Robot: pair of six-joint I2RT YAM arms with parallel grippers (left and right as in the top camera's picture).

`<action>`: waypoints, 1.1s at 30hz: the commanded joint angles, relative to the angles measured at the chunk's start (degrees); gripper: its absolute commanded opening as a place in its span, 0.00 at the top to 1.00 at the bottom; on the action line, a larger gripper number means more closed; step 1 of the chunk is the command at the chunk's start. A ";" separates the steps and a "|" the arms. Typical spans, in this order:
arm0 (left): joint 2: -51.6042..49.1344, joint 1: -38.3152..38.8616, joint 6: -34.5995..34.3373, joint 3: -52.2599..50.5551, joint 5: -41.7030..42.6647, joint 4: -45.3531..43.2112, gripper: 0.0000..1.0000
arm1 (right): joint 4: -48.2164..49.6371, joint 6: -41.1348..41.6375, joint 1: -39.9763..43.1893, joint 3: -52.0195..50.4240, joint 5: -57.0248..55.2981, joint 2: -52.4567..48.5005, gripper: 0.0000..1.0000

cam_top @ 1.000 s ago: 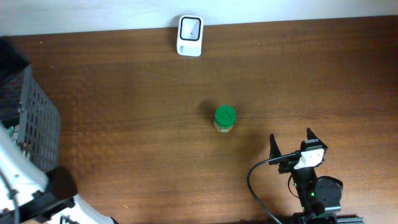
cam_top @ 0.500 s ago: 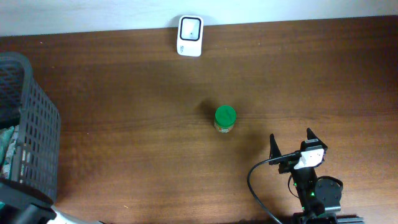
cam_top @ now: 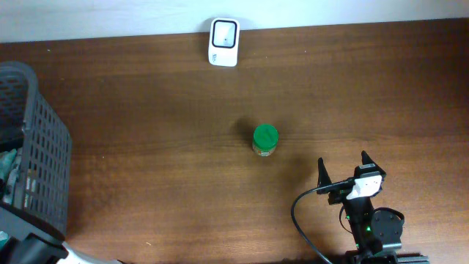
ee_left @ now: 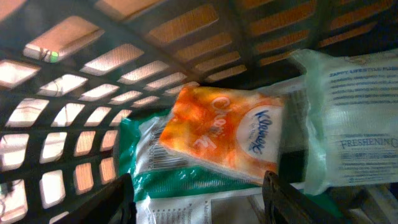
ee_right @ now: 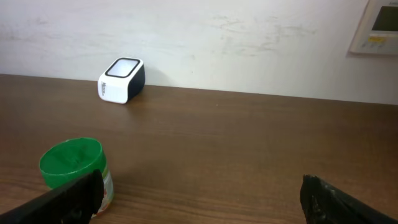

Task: Scan the item barcode
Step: 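Reach the left gripper into the basket and grasp the orange tissue pack, then place the orange tissue pack left of the green jar with the left gripper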

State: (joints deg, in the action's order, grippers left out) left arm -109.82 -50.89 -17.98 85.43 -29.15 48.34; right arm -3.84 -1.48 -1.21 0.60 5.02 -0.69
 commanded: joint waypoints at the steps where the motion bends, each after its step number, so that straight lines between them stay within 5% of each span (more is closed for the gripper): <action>1: 0.66 0.22 7.87 -1.95 3.85 -4.13 0.32 | -0.26 0.44 -0.33 -0.28 0.37 0.33 0.02; 13: -6.97 -0.26 7.85 -2.08 3.87 -4.90 0.39 | -0.26 0.46 -0.33 -0.28 0.37 0.33 0.02; 15: -6.97 -0.28 7.85 -2.08 3.87 -5.01 0.54 | -0.26 0.44 -0.33 -0.28 0.37 0.33 0.01; 16: -6.95 -0.26 7.85 -2.08 3.87 -4.98 0.79 | -0.26 0.46 -0.33 -0.28 0.37 0.33 0.02; 18: -6.95 -0.20 7.82 -1.62 3.87 -4.04 1.00 | -0.26 0.44 -0.33 -0.28 0.37 0.33 0.02; 27: 5.97 3.72 4.55 17.88 8.09 12.22 1.00 | -0.26 0.46 -0.33 -0.28 0.37 0.33 0.02; 33: 23.21 19.96 -0.04 20.72 16.57 8.72 1.00 | -0.26 0.44 -0.33 -0.28 0.37 0.33 0.02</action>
State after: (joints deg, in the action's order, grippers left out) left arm -93.25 -38.39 -14.76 105.38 -16.64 58.24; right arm -3.84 -1.45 -1.21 0.60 5.04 -0.69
